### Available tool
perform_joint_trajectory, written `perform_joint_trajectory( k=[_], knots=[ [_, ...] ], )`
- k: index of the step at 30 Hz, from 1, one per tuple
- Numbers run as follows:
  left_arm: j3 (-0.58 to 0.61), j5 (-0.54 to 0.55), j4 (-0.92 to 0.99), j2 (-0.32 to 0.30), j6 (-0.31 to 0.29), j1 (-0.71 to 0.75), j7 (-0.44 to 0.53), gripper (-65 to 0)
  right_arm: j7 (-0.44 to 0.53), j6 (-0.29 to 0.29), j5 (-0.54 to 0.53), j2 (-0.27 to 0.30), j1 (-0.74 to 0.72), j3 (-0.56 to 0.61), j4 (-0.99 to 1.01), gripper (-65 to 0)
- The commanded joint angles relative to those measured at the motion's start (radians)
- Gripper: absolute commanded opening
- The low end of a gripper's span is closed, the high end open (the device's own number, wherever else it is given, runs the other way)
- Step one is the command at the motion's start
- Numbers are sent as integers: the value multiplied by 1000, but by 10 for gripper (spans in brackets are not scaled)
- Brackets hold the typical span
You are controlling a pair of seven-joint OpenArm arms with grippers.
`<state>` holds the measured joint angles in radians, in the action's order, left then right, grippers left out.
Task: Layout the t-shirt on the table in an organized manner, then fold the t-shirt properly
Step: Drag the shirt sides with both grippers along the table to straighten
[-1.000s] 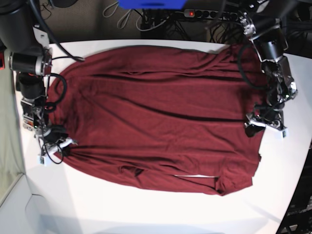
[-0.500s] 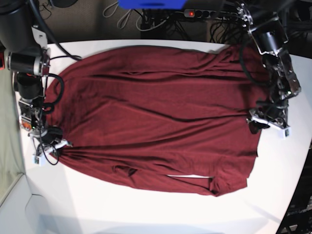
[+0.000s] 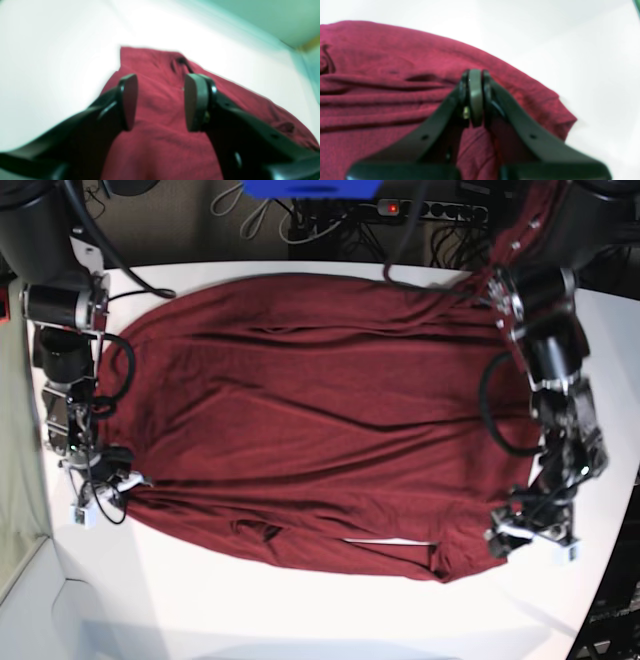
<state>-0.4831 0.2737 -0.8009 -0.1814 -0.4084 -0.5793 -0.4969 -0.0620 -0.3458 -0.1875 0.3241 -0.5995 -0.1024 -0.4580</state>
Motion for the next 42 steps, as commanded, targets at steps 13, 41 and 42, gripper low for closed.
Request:
perform_joint_trajectory(
  k=[13, 41, 42],
  knots=[
    [50, -357, 562, -23, 111, -202, 456, -358, 26, -2, -7, 16, 0, -3, -20, -650],
    [50, -143, 344, -131, 246, -181, 522, -353, 35, -3, -8, 50, 99, -84, -324, -650],
    [50, -120, 314, -131, 246, -160, 476, -353, 8, -3, -7, 51, 108, -86, -353, -650]
  ],
)
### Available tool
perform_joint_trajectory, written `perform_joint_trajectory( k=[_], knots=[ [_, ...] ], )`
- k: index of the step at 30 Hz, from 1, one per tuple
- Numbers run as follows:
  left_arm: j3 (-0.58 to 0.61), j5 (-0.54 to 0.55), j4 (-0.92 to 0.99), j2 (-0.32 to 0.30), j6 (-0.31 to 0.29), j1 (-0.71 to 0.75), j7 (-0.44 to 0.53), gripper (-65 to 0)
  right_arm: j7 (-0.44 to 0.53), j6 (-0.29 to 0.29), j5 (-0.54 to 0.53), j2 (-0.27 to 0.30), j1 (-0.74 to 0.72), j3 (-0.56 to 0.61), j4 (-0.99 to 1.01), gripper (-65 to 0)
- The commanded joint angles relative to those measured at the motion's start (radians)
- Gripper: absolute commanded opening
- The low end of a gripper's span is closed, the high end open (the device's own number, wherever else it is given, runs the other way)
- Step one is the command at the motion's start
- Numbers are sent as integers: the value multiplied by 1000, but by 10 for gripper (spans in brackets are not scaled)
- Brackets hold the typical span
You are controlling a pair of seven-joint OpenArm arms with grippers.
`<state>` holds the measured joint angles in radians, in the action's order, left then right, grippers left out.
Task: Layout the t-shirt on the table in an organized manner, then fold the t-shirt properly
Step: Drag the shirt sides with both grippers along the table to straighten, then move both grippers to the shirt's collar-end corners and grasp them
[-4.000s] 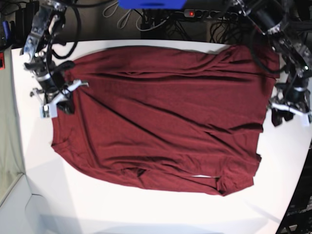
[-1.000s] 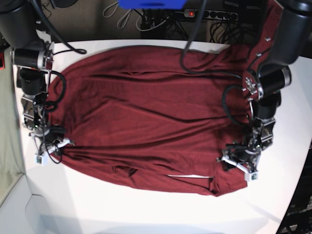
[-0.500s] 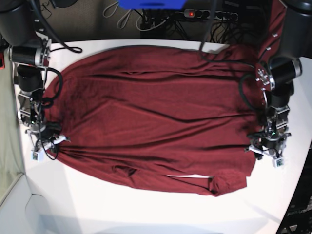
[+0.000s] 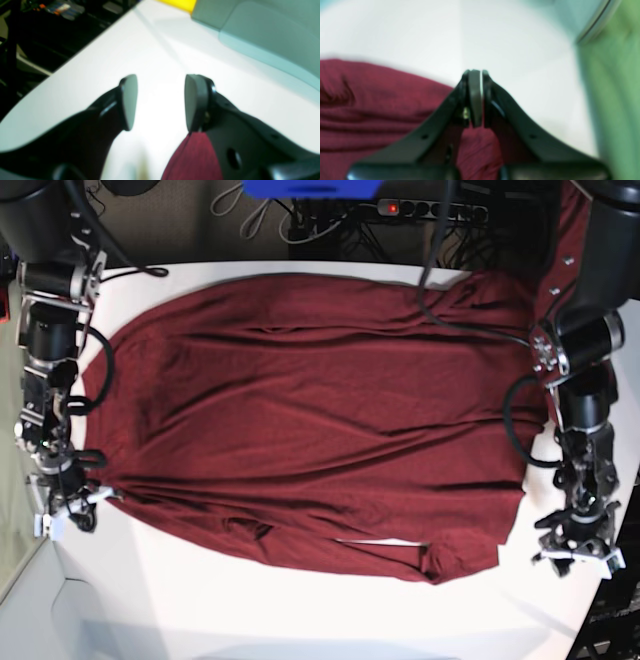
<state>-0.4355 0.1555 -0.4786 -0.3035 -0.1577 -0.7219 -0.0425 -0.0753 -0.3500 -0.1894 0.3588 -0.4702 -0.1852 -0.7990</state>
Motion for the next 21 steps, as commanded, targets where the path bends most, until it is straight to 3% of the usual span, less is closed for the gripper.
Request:
perform_joint_trajectory(
  k=[1, 6, 9, 14, 18, 21],
  knots=[
    [2, 22, -58, -9, -4, 6, -26, -353, -17, 1, -8, 23, -8, -3, -44, -650],
    [-3, 137, -427, -20, -4, 226, -313, -352, -194, 1, -9, 27, 126, -72, -297, -560],
    [-4, 235, -713, -21, -4, 413, -446, -352, -271, 1, -9, -25, 255, -161, -508, -487],
    [-82, 347, -1127, 8, 5, 733, -549, -328, -334, 1, -5, -122, 442, -245, -779, -410],
    [-207, 370, -1363, 96, -3, 945, -632, -232, -347, 1, -8, -174, 558, -256, -908, -394],
    [-311, 378, -1462, 162, -4, 1080, -658, -201, -347, 1, -8, -211, 635, -257, -983, -394]
  ],
)
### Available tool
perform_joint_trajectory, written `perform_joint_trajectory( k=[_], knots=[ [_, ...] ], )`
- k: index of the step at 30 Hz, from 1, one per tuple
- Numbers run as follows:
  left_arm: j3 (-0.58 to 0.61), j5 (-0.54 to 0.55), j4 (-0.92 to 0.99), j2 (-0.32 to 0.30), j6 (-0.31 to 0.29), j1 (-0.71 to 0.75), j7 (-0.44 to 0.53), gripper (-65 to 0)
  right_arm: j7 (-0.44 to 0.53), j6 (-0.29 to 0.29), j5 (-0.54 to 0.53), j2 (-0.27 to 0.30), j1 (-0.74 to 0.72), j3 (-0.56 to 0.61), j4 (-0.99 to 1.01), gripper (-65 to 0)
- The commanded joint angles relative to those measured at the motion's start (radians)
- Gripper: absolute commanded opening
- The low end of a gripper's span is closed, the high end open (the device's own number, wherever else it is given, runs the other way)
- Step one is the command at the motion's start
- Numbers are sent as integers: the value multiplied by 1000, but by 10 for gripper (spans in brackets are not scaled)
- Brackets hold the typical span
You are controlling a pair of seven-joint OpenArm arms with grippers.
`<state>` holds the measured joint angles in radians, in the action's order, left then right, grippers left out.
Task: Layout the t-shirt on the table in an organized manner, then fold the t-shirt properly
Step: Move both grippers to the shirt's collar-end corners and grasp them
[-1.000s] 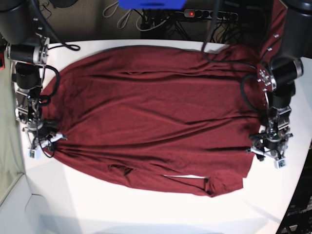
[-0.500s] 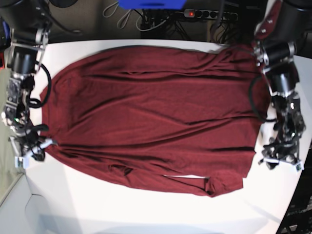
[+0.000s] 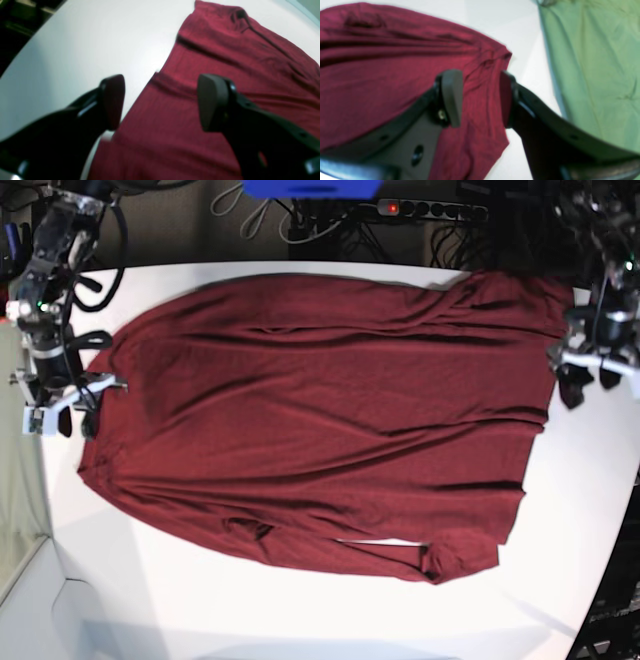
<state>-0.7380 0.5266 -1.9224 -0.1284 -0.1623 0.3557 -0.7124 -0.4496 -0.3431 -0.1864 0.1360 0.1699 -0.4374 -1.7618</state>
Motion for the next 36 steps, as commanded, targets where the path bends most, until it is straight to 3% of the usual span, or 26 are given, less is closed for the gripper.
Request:
perform_joint_trajectory(
  k=[1, 7, 11, 17, 24, 31, 34, 36],
  knots=[
    [-35, 7, -36, 6, -7, 53, 9, -195, 27, -6, -11, 3, 16, -5, -43, -394],
    [-79, -27, -22, 39, -164, 253, -2, -182, 35, -6, -12, -52, 98, -5, -102, -395],
    [-104, -104, 65, 40, -233, 271, 29, -181, 33, -6, -12, -72, 115, -5, -103, -396],
    [-144, -161, 185, 46, -277, 187, 79, -183, 35, -6, -12, -72, 141, -4, -103, -398],
    [-134, -230, 219, 46, -279, 115, 79, -183, 36, -6, -12, -72, 161, -5, -103, -398],
    [-116, -300, 321, 46, -342, 67, 89, -188, 36, -6, -12, -72, 162, -42, -103, -398],
    [-88, -310, 352, 45, -349, 55, 89, -248, 36, -6, -12, -72, 162, -54, -103, -398],
    [-84, -310, 383, 43, -349, 49, 89, -329, 36, -6, -12, -72, 162, -56, -103, -398]
  ],
)
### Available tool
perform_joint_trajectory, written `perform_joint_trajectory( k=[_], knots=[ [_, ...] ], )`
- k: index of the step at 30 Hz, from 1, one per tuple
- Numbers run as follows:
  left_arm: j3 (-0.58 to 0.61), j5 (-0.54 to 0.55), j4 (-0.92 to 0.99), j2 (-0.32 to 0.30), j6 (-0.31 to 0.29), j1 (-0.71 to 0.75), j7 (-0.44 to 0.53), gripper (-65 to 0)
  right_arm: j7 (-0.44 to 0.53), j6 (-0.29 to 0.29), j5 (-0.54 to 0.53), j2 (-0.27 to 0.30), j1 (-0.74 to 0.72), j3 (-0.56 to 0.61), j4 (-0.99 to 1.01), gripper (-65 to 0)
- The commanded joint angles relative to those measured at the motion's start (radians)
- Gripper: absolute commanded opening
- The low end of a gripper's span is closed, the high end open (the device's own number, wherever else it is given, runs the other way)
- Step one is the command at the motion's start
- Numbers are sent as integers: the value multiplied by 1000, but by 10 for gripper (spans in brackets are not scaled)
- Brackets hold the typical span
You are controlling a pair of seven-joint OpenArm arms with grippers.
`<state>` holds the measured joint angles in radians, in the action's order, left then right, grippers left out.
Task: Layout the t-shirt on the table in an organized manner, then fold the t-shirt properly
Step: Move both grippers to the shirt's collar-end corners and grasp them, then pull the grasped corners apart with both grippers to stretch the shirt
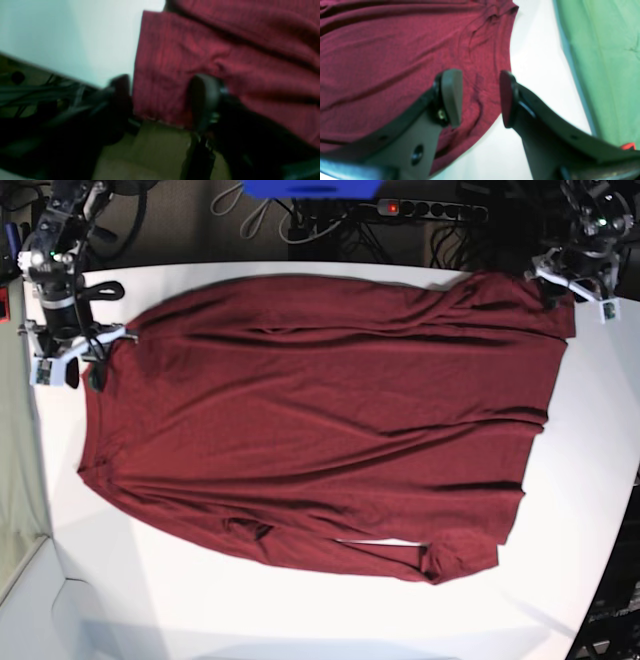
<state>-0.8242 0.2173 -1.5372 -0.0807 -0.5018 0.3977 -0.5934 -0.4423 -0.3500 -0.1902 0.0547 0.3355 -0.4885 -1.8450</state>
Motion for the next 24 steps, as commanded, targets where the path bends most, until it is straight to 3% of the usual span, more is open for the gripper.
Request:
perform_joint_trajectory(
  k=[1, 7, 12, 15, 18, 20, 24],
  knots=[
    [4, 0, 13, -8, -10, 4, -30, -371, 29, 1, -9, 9, -3, -5, -20, -398],
    [4, 0, 19, -9, -10, -1, -29, -501, 23, 1, -9, 9, -2, -5, -20, -398],
    [1, 0, -42, -9, -5, -1, -40, -650, 29, 1, -9, 7, 18, 0, -45, -398],
    [1, 0, -102, -3, -2, 5, -41, -646, 21, -5, -9, -20, 20, -3, -69, -398],
    [1, 0, -173, -1, -2, 8, -53, -649, 20, -73, -9, -34, 29, -5, -97, -398],
    [1, 8, -222, -1, -2, 5, -112, -649, 20, -105, -9, -54, 50, 0, -115, -398],
    [-37, 11, -314, -1, -8, -29, -219, -649, 9, -106, -9, -77, 73, 3, -120, -394]
  ],
)
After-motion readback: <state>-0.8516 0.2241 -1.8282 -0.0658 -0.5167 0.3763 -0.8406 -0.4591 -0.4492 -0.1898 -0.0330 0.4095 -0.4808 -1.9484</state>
